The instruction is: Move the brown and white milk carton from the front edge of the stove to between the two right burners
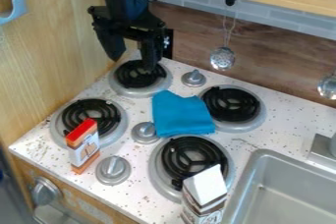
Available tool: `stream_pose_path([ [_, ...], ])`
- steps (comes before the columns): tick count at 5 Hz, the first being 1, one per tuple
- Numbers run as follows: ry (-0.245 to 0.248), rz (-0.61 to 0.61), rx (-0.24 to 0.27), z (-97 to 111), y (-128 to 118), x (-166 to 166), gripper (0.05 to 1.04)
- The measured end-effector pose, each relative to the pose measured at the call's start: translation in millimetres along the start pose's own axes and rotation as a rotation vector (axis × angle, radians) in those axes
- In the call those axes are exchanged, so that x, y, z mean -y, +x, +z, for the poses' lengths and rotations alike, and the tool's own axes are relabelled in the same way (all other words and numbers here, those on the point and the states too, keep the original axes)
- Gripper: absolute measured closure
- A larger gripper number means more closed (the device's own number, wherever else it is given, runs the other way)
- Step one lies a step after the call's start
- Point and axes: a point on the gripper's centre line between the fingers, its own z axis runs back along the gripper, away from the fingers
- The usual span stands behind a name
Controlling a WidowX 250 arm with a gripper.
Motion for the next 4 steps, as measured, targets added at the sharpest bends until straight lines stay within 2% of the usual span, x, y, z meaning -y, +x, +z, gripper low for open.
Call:
stream_pose_path([
  [1, -0.001, -0.005, -0.031, -9, -4, 0, 0.083],
  [2, -0.011, -0.181, -0.067, -10, -10, 20, 0.083],
  [3, -0.030, -0.324, -0.070, 7, -29, 35, 0.083],
  [4, -0.047, -0.429, -0.065, 11, -35, 63, 0.083],
])
